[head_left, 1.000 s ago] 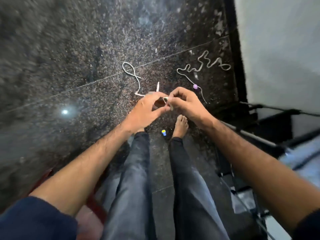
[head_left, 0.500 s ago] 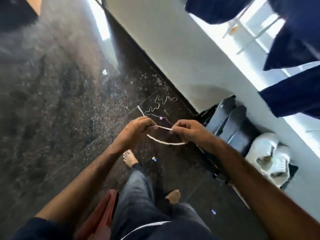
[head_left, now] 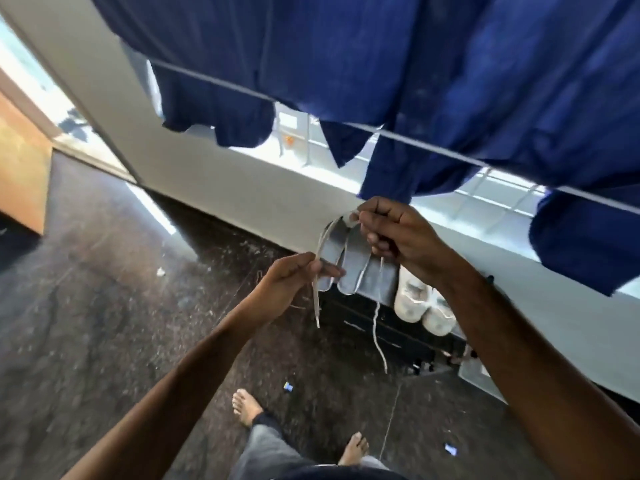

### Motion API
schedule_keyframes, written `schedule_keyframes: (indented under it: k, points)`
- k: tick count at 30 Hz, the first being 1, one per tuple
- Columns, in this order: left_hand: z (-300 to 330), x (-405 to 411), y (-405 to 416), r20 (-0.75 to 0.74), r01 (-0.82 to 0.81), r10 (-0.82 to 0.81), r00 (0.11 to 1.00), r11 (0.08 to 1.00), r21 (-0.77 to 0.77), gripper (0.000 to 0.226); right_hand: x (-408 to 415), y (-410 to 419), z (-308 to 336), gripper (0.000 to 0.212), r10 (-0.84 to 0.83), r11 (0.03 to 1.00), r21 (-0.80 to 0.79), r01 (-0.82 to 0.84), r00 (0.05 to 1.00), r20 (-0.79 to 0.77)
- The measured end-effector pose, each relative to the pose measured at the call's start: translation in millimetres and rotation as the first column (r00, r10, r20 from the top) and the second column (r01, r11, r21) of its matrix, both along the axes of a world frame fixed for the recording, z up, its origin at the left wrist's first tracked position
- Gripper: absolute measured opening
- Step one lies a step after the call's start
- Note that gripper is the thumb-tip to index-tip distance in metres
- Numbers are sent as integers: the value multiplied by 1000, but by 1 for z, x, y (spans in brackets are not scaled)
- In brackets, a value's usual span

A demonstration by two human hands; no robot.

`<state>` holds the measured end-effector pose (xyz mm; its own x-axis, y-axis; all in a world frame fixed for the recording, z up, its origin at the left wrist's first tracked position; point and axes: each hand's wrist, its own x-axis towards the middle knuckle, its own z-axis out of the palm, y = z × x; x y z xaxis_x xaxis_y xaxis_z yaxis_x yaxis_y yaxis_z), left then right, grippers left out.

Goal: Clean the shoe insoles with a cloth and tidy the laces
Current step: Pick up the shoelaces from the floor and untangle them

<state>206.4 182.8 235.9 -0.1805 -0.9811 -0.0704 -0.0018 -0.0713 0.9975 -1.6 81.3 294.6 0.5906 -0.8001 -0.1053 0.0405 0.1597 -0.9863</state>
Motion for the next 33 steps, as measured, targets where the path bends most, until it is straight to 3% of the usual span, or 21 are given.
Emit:
schedule_keyframes:
  k: [4,6,13,18,22,25,28,33]
  points:
    - [39,-58,-1,-398,78,-13,917,986,149,26,-53,-7,13,13,-144,988,-46,145,989,11]
    - [45,-76,-3,-478,107,4,878,973,206,27,-69,-9,13,13,-219,974,-46,220,975,29]
    - [58,-126,-18,-536,345,-154,830,897,276,32,-114,-6,18,15,-514,855,-69,514,858,25]
    - [76,-137,-27,-575,381,-204,792,901,206,30,-123,9,9,15,-611,792,-118,599,782,-127]
    - [84,-129,-45,-645,282,-146,751,953,114,35,-112,45,-12,13,-577,815,-155,559,753,-316]
    - [75,-120,-65,-666,271,-133,734,956,108,41,-102,78,-35,18,-424,902,-116,416,803,-420]
    - [59,-114,-72,-633,233,-88,769,961,148,40,-97,109,-35,22,-267,964,-131,233,831,-487]
    - [43,-118,-69,-517,186,-76,852,969,164,40,-94,137,11,24,-149,977,-212,16,764,-627]
